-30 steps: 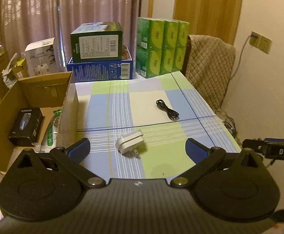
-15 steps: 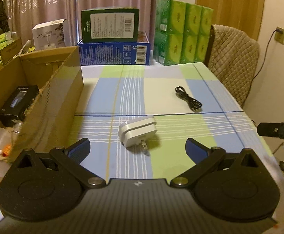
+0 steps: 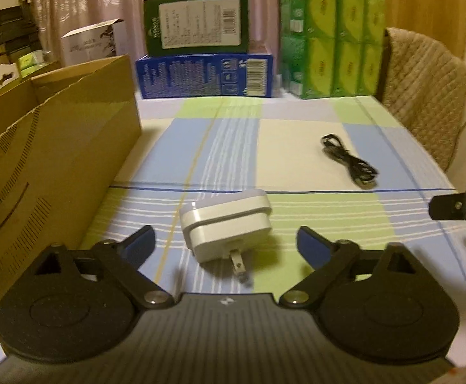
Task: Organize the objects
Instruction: 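Close the left tool on the white plug adapter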
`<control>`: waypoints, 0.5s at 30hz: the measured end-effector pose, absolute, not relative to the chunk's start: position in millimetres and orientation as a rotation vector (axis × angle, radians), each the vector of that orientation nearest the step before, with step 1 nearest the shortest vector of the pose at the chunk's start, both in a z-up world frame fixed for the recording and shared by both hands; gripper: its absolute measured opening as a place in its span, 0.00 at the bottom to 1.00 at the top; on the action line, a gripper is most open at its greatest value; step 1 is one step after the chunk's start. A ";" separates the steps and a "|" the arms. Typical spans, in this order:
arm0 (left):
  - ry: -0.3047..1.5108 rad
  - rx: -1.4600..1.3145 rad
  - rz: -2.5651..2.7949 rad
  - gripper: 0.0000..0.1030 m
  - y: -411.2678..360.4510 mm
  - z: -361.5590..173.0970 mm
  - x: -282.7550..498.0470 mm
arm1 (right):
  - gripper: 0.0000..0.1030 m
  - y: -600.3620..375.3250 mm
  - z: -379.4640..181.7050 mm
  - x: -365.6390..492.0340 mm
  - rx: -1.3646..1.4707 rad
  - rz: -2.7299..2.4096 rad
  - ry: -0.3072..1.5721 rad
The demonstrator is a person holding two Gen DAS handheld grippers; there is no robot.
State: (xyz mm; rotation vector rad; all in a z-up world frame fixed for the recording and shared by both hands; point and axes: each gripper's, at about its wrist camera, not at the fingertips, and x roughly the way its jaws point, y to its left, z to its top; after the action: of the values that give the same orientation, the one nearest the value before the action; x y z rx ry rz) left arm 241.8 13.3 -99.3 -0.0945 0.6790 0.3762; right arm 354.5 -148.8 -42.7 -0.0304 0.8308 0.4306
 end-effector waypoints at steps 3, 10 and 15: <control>0.686 -0.112 0.380 0.84 17.1 -103.0 248.6 | 0.80 -144.5 -48.6 363.2 -0.052 0.436 0.827; 0.668 -0.141 0.390 0.72 19.8 -106.0 255.1 | 0.80 -139.2 -54.5 370.1 -0.063 0.434 0.835; 0.670 -0.149 0.414 0.68 22.8 -107.6 257.6 | 0.80 -135.1 -56.3 370.6 -0.075 0.438 0.837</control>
State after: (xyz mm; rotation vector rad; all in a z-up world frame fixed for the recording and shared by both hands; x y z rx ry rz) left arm 257.6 22.8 -107.6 -0.1490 0.6704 0.4141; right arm 370.6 -135.1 -56.3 -0.0747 0.8366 0.4381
